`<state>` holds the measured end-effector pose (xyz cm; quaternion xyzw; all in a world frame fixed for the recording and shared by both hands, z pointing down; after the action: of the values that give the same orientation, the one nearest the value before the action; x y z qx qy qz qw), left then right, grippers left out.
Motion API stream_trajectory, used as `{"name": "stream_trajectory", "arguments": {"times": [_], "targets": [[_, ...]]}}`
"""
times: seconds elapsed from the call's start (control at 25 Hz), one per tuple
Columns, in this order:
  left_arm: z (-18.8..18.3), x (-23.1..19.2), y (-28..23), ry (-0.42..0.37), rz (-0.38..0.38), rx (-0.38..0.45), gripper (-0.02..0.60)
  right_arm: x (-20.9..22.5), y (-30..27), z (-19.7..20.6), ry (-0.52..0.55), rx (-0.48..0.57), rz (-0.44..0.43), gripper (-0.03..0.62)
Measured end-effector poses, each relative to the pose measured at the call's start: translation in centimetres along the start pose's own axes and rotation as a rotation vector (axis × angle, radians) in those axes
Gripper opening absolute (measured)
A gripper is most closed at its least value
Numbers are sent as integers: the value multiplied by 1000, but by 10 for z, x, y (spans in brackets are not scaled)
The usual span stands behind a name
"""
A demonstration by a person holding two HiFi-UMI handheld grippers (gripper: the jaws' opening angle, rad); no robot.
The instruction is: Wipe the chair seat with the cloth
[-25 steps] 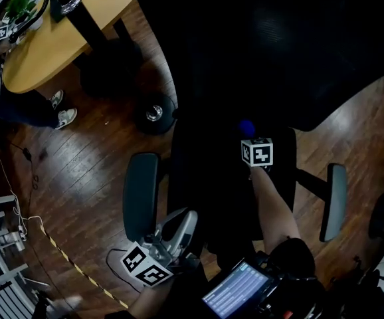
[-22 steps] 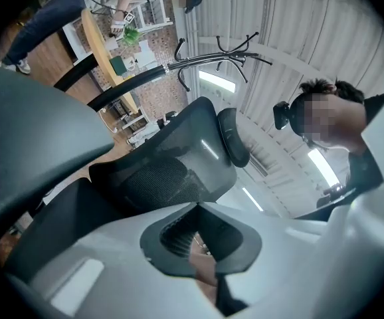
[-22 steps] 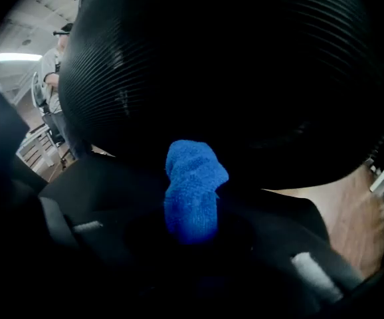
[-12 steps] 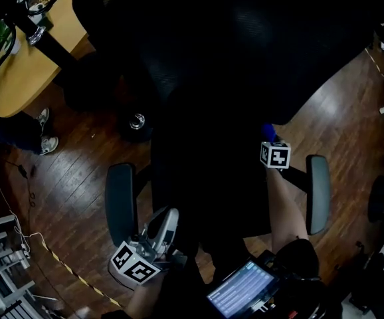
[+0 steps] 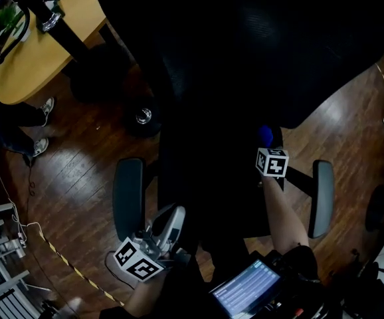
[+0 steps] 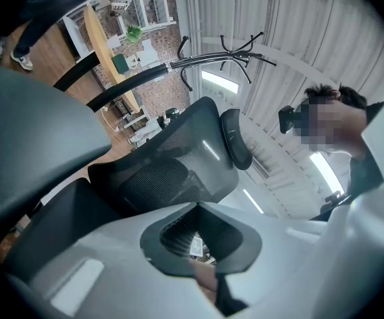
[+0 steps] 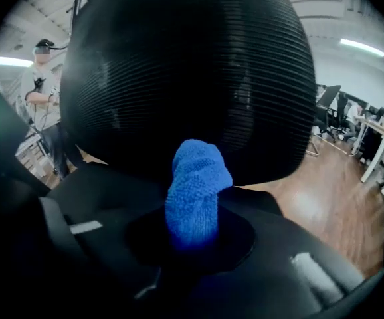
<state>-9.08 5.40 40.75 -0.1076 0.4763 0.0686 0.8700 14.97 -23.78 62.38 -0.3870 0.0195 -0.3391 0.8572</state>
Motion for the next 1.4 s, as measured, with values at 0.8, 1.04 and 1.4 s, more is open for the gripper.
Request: {"name": "stream_trajectory", "arguments": {"times": [0.8,1.04,1.4], "targets": [[-20,-15,34,39,-50,74,-6,-294,-107,10,244,-58,-544,49],[-12,-13,24,39,-33,41,-6,-227,-93,23,202,-80,-419,49],[8,-1,-6,14,18,-47,-6,-44,-15,37,49,-116,-80,49]]}}
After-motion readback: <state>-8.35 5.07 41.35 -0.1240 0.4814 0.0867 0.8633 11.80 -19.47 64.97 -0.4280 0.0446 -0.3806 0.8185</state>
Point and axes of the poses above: the fingertips, and each gripper's own axes: y backward along the fingers, x to its right, z out of its underside, the point moved 5 cm from there along y, backward along the fingers, and after that the axes turned 12 degrees about -z, right-handed, at the moved point
